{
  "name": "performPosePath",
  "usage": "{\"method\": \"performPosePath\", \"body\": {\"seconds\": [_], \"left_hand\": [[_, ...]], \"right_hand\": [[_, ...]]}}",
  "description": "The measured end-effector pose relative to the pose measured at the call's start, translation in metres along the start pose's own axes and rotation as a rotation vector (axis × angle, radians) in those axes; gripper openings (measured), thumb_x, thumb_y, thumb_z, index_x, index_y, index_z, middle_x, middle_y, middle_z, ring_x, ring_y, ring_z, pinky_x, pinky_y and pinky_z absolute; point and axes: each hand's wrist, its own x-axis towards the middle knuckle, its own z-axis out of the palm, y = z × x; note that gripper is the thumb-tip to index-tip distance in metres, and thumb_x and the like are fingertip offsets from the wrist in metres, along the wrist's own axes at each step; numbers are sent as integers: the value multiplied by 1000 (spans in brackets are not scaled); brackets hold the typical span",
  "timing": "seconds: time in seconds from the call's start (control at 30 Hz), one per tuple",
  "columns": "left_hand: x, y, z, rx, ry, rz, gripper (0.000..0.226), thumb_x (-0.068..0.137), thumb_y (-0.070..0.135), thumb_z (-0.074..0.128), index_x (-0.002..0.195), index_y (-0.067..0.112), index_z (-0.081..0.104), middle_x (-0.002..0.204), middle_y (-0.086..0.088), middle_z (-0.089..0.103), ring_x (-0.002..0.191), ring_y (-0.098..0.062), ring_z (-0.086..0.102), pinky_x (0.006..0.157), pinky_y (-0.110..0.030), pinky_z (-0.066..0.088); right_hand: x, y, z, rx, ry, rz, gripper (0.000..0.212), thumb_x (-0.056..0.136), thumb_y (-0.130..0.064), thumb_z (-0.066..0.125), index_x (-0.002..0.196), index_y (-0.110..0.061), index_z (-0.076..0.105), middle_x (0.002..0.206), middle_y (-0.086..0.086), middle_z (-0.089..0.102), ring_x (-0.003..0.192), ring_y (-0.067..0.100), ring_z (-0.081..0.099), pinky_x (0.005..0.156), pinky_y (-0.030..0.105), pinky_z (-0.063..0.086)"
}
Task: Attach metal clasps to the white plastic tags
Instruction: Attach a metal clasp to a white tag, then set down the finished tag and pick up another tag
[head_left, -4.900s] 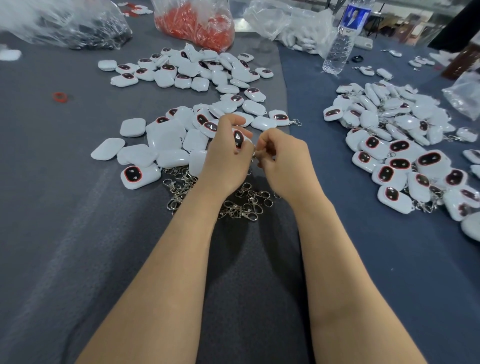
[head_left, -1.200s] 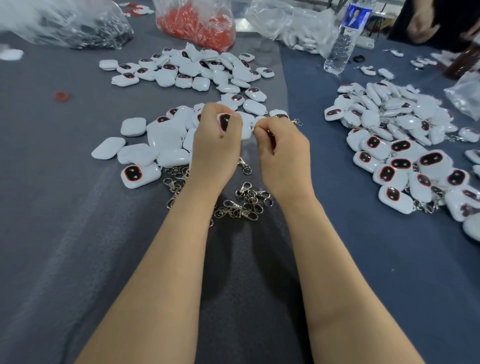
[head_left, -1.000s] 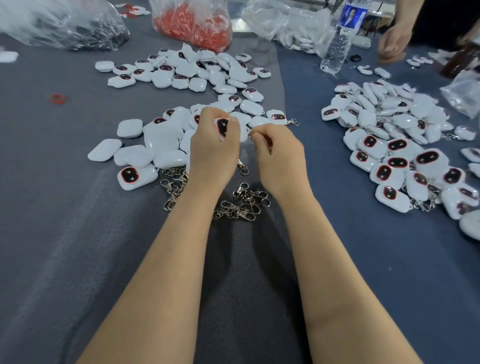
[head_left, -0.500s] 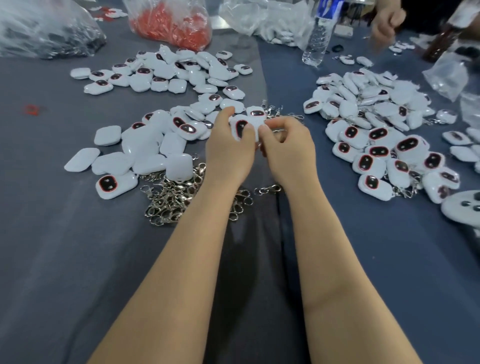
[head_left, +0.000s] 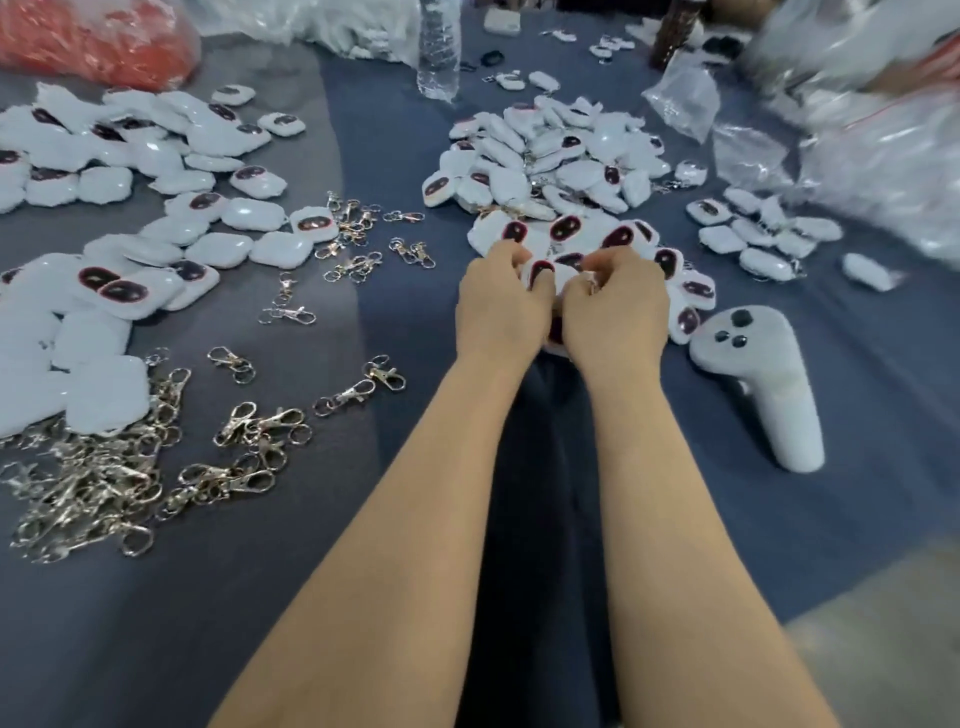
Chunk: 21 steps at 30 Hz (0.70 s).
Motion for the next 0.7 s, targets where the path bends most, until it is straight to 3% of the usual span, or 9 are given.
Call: {"method": "performPosePath", "body": {"seconds": [0.1,0.2,0.33,0.43,0.5,0.6,0.7], "left_hand": [[-1,-1,10,98,42,115,24,89,30,58,103,11,59,100,-6,60,93,-24,55,79,-34,44],[3,-1,15,177,16,126,31,91,37,56,115,18,59,115,-7,55,104,-23,52,84,-32,43],[9,3,14,76,-83,75,27,91,30,56,114,18,64,105,0,62,101,-16,56,77,-22,39],[12,7,4,-78,-41,-33,25,92,23,52,112,16,64,100,2,63,97,-14,56,80,-21,41],[17,5,-7,-135,69,-70,16,90,18,50,99,15,63,97,1,65,94,-16,58,80,-23,44],[25,-2,-34,-167,228,-85,12,90,15,49,93,18,61,79,14,57,79,-6,53,63,-9,39],[37,-12,-69,-250,382,-122,17,88,11,48,98,14,62,78,11,56,78,-7,52,78,-19,44]], "right_hand": [[4,7,2,-3,17,7,27,91,-14,49,117,-14,57,121,7,54,104,21,54,77,25,39],[5,9,2,12,42,16,28,92,-12,48,118,-13,57,125,7,50,104,21,54,77,23,35],[3,6,1,37,99,8,31,90,-7,46,119,-12,57,130,8,42,111,24,48,81,21,33],[0,-6,3,81,156,-82,30,88,-4,46,114,-11,59,126,6,47,111,21,47,84,19,34],[-4,-19,10,192,99,-128,26,90,-5,46,110,-12,61,116,3,57,106,17,52,85,19,37],[-9,-42,31,317,-83,-142,24,92,-9,45,108,-14,63,103,-2,65,95,12,57,80,20,40],[-13,-64,64,249,-237,-219,26,92,-12,48,115,-13,61,111,2,65,101,15,56,82,22,38]]}}
